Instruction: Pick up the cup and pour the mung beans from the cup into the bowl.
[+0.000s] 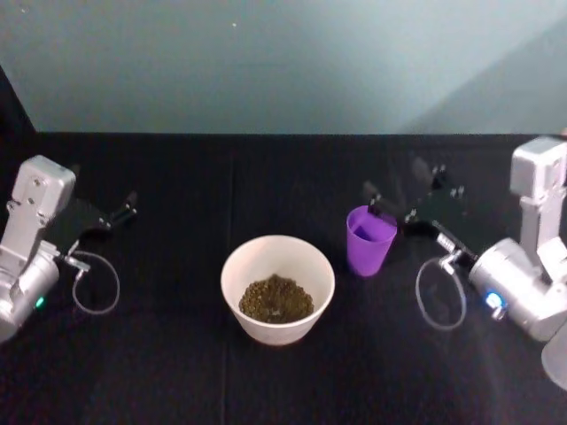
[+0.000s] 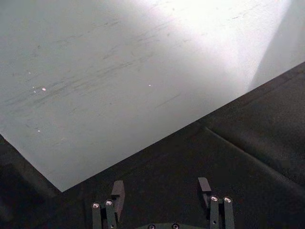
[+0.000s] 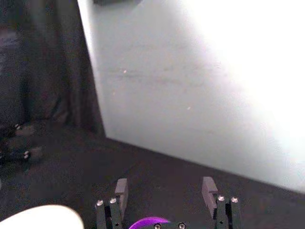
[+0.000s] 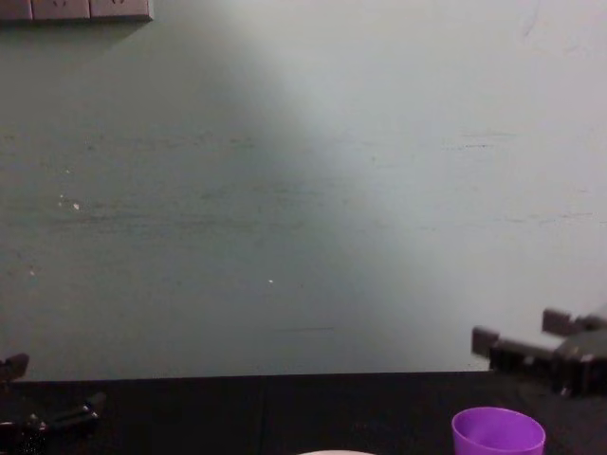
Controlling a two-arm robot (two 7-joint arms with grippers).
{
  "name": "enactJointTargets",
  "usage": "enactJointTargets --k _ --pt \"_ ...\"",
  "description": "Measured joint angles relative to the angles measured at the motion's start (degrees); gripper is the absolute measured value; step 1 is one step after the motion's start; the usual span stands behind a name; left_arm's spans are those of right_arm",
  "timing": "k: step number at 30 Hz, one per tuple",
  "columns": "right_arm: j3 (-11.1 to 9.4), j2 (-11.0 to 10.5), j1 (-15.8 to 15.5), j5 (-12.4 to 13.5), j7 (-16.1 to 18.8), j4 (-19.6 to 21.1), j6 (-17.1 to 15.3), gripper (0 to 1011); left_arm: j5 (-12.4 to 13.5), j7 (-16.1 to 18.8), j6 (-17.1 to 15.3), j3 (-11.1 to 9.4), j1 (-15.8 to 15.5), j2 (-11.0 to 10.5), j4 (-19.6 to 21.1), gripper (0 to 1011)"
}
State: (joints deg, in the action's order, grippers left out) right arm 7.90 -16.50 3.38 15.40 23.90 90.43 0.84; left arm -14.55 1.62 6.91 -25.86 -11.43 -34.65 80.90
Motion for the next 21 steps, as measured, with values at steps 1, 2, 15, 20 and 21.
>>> enactJointTargets --k 1,2,15,20,21 --pt "-0.4 -0.5 -0.2 0.0 -0.7 1.2 -0.3 1000 0.0 0.0 0.0 0.0 0.0 0.0 0.0 1000" --pt "-0.6 -0.9 -0.2 -0.1 -1.1 1.7 -0.6 1000 0.0 0.0 0.0 0.0 0.0 0.0 0.0 1000" --pt "-3.6 -4.6 -1.0 -1.2 -7.0 2.6 -3.1 1000 0.0 0.0 0.0 0.0 0.0 0.0 0.0 1000" --pt "-3.7 -4.5 -0.8 -1.0 -7.5 -0.5 -3.0 1000 0.0 0.0 0.0 0.0 0.0 0.0 0.0 1000" --pt "-3.5 -4.3 -0.7 -1.0 -7.5 -1.5 -2.8 1000 0.0 0.0 0.0 0.0 0.0 0.0 0.0 1000"
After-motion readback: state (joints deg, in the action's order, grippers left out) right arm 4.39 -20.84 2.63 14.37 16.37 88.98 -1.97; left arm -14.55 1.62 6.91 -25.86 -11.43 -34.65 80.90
